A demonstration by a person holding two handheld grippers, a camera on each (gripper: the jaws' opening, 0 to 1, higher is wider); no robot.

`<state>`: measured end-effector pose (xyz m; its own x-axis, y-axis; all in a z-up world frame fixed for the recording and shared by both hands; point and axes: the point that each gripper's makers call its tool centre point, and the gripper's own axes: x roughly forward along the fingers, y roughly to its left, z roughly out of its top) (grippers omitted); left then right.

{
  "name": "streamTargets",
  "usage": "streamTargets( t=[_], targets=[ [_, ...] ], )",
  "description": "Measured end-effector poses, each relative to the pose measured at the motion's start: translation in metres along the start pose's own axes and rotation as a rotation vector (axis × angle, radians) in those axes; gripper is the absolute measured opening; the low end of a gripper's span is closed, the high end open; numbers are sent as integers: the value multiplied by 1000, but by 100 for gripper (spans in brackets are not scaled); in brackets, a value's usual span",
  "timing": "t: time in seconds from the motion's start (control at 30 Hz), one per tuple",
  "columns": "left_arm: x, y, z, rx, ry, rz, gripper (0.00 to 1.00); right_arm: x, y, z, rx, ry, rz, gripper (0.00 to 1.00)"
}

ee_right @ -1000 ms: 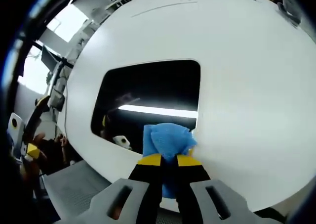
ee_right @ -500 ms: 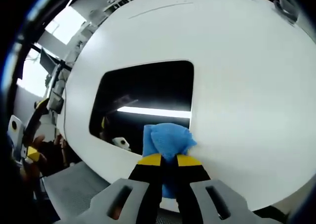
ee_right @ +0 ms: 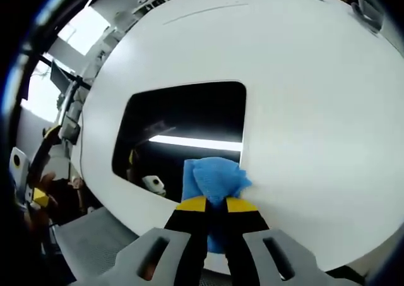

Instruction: Wipe the mirror surface with the cleaning cloth until all visible marks leave the cleaned area.

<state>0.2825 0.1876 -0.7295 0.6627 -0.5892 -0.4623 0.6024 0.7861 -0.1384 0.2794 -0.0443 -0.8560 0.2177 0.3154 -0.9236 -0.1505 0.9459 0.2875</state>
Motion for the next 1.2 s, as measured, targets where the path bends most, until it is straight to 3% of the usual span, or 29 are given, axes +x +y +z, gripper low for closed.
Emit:
streamTargets(
  t=[1.2],
  targets=[
    [8, 3, -1, -34, -1, -4, 100, 6, -9, 33, -6, -1, -3, 4]
  ],
)
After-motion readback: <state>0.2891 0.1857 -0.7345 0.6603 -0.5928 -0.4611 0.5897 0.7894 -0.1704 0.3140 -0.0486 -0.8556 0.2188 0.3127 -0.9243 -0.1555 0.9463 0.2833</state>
